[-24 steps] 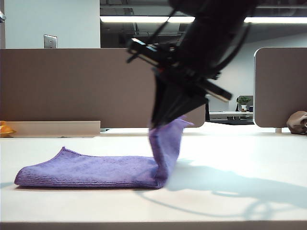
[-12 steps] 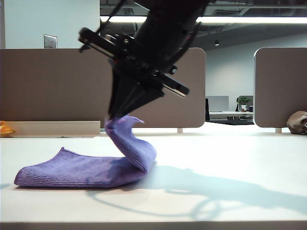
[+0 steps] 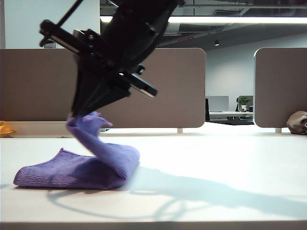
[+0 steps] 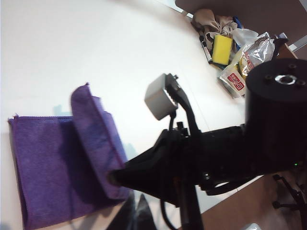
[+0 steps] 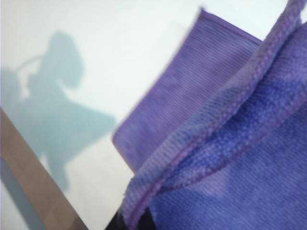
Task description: Fold the bottom of the cloth upward, then fold it vertically to form a square shape.
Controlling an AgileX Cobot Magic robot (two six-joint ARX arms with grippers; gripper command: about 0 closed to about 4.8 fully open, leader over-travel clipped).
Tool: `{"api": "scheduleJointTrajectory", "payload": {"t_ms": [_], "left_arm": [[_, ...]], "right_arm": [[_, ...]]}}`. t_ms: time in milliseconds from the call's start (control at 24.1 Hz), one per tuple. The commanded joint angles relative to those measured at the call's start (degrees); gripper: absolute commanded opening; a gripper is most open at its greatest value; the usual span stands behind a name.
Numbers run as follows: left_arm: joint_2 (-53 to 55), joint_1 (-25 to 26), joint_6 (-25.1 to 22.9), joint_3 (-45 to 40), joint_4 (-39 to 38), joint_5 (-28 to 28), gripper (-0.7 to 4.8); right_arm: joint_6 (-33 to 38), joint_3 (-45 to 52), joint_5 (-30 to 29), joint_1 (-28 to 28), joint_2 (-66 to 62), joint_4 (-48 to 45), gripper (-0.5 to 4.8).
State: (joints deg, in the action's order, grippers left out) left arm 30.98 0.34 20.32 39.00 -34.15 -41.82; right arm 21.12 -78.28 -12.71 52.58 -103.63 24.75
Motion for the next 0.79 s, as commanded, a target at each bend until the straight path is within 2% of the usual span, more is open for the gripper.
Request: {"api": "scheduleJointTrajectory", "payload": {"t_ms": [41, 622, 663, 705, 788], "left_arm": [[-0.1, 0.0, -0.2, 0.2, 0.3, 0.0, -0.06], [-0.1, 0.0, -0.2, 0.2, 0.3, 0.0, -0.06], [-0.1, 0.0, -0.2, 0.2, 0.2, -0.2, -0.06], [-0.2, 0.0, -0.2, 0.2, 0.1, -0.5, -0.06], [-0.3, 0.0, -0.2, 0.2, -0.2, -0.5, -0.06]], "right_arm": [[-0.2, -1.7, -0.8, 0.5, -1.4, -1.3, -0.06], [0.1, -3.1, -4.0, 2.0, -6.3, -5.2, -0.07], [0.3, -3.1, -4.1, 2.2, -7.0, -6.0, 0.05], [0.3, -3.1, -4.0, 2.2, -7.3, -6.1, 0.67], [0.3, -3.1, -4.1, 2.1, -7.6, -6.2, 1.25]]}}
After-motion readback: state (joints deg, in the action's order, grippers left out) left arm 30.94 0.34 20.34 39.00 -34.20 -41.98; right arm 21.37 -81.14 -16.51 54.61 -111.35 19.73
